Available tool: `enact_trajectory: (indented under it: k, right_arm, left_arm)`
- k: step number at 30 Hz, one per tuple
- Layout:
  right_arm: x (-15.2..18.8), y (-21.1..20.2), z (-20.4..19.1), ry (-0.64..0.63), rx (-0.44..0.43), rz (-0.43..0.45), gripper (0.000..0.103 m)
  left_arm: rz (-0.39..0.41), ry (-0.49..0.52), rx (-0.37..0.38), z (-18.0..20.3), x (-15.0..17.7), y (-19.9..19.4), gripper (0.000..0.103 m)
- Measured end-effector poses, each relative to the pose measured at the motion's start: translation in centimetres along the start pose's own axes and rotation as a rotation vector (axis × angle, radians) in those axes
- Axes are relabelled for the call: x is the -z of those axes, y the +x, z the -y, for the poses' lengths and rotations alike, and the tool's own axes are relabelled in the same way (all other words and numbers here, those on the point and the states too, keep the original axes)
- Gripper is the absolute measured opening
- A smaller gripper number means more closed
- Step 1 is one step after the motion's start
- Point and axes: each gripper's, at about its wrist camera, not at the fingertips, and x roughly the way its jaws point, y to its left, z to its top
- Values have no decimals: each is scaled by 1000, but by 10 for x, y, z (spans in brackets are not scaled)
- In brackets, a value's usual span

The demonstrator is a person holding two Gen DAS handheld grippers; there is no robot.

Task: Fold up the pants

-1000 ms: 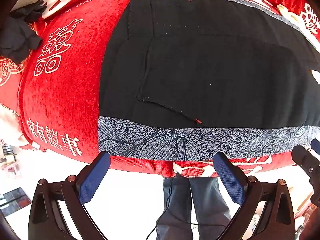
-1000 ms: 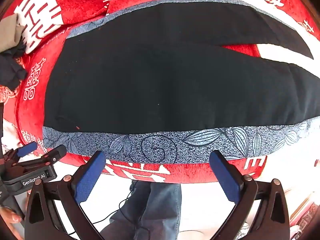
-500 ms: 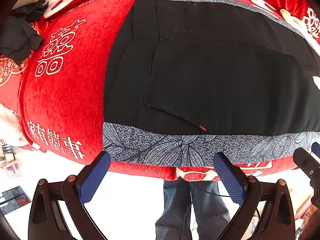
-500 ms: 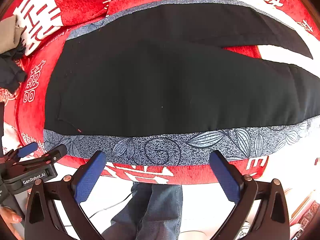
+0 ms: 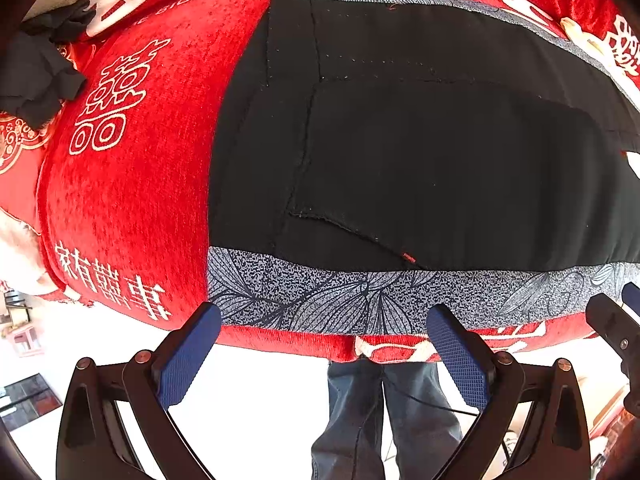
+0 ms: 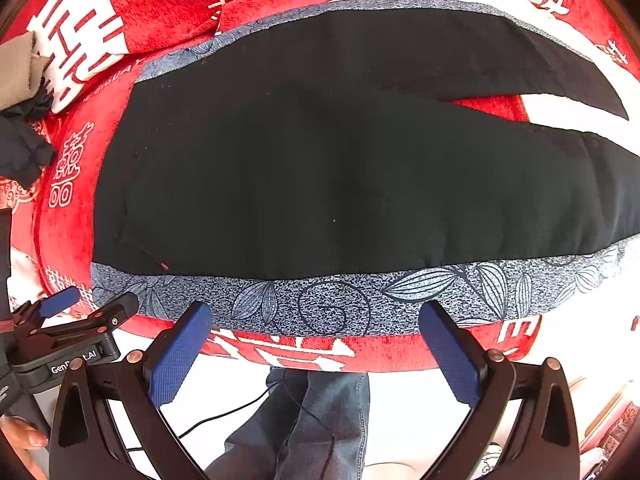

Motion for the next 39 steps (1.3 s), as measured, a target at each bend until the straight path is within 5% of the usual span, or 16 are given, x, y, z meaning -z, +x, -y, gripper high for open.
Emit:
enact_trajectory:
  k: [24,30,36,39]
  right_arm:
    - [6,-2,4,23,-27,20,103]
    - [9,0,4,72,-176,34,103]
    - [26,33,4,169,-557,-21,103]
    - [39,56,2,230,-661,-72,97]
  left_arm:
    - [-21,-10,57,-13,4,3,103]
    - [17,-121,213,-45,8,6,103]
    - [43,-229,380,-89,19,18,103]
    - [5,-244,467,-94,27,24,103]
